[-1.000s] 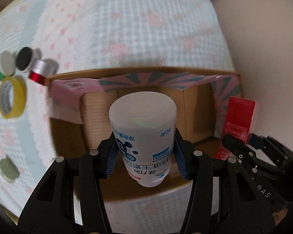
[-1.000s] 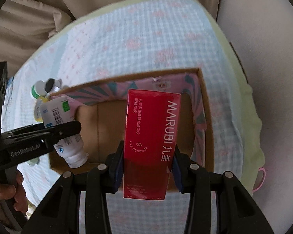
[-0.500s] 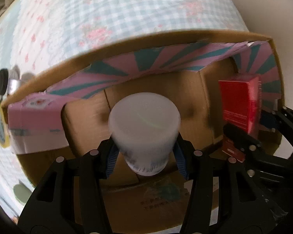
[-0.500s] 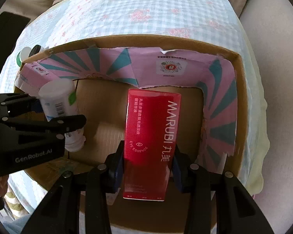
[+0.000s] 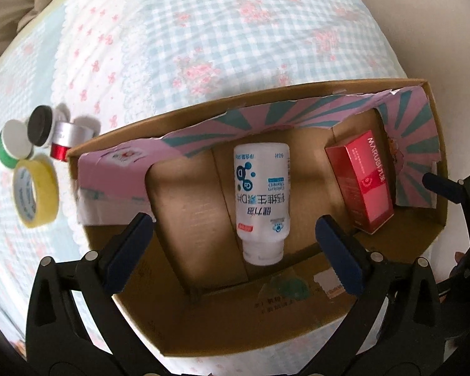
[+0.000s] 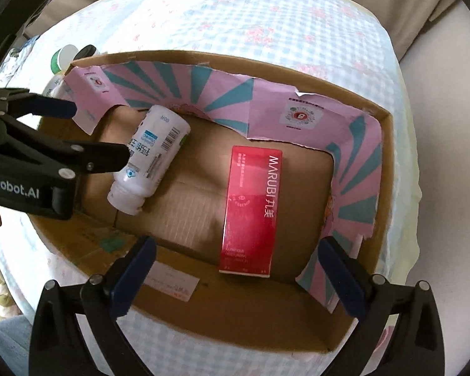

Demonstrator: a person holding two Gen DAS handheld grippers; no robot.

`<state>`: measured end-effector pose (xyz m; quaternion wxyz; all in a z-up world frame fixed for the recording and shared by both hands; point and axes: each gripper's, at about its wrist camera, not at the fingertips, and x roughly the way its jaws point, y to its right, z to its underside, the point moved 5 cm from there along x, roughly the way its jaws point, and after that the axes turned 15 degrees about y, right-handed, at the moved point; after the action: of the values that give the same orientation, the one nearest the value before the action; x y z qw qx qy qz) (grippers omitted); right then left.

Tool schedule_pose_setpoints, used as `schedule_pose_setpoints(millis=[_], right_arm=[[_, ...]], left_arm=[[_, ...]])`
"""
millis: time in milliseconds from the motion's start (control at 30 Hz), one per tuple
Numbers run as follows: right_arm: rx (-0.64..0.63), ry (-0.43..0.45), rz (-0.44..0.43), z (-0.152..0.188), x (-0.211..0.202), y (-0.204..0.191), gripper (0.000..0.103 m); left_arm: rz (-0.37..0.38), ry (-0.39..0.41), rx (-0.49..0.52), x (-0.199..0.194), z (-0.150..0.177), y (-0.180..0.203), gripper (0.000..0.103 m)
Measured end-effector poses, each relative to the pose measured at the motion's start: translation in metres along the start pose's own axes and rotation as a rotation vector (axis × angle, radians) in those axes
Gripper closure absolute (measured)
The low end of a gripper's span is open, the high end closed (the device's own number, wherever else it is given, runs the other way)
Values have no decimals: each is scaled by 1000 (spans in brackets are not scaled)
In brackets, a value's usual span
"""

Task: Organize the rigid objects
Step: 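Lift both tools away and move toward the tape and green jar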

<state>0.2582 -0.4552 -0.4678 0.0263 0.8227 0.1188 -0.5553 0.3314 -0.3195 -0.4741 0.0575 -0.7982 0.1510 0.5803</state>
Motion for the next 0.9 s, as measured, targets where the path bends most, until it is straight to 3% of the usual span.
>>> schedule_pose_setpoints(millis=[367, 700, 900], right_arm=[[50, 90, 37, -5, -68, -6, 0], [85, 178, 80, -11, -146, -42, 0], [144, 221, 61, -8, -183, -82, 0]], left_arm=[[9, 97, -35, -69, 7, -2, 0], [18, 233, -110, -183, 40, -48, 0], [-11, 316, -160, -244, 62, -99, 0]])
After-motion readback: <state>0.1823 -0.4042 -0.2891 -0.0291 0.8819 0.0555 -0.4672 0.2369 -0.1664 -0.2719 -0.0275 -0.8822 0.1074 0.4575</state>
